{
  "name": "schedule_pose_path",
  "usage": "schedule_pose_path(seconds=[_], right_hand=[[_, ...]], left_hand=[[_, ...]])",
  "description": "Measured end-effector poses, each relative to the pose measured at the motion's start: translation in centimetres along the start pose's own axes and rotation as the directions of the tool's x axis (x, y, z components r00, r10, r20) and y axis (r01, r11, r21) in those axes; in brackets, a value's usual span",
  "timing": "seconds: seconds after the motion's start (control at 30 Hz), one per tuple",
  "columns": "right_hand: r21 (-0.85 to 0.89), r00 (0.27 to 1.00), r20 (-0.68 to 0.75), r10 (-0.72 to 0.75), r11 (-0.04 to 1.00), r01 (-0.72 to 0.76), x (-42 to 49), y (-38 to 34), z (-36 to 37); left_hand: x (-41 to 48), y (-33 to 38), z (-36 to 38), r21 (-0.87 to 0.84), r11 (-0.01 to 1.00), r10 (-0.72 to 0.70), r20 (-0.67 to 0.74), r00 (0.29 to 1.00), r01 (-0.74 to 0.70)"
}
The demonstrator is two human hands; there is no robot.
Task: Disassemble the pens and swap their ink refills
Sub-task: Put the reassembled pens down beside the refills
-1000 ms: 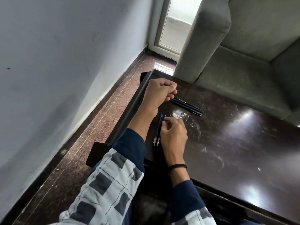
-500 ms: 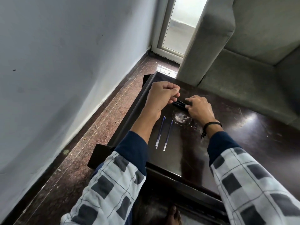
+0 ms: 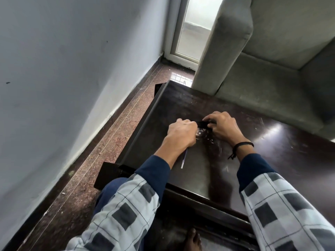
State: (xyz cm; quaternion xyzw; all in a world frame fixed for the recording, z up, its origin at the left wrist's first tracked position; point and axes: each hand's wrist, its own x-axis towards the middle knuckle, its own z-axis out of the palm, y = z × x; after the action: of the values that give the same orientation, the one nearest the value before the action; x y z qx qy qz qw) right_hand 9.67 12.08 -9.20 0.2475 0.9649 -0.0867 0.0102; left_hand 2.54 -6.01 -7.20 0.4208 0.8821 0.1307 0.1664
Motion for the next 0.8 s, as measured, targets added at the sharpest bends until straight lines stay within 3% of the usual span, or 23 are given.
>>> schedule_pose_path(seconds=[0.2,0.33,0.5,0.8], right_hand=[[0.043,0.998,0.068,0.014,0.999,-0.017,-2.6,2.5,-0.5],[0.192,0.996,0.051,-0.07,0.98,0.059,-4.7,3.6,0.0],[0.236,0.994,0.038,-0.107,0.967,0.095,-7.6,3.9,0.5],[0.162,0.978,0.037,-0.204,0.967,0.195,-12.4,5.0,0.8]], left_hand=[[0.0,-0.2,-0.5,0.023,0.998,-0.061,0.062,0.996,0.06],[0.1,-0.2,-0.7,0.026,0.996,-0.086,0.092,0.992,0.084],[0.0,-0.3,-0.6,0.044,0.996,-0.083,0.128,0.988,0.078],[0.0,-0.4,-0.9,0.069,0.995,-0.077,0.128,0.989,0.069]])
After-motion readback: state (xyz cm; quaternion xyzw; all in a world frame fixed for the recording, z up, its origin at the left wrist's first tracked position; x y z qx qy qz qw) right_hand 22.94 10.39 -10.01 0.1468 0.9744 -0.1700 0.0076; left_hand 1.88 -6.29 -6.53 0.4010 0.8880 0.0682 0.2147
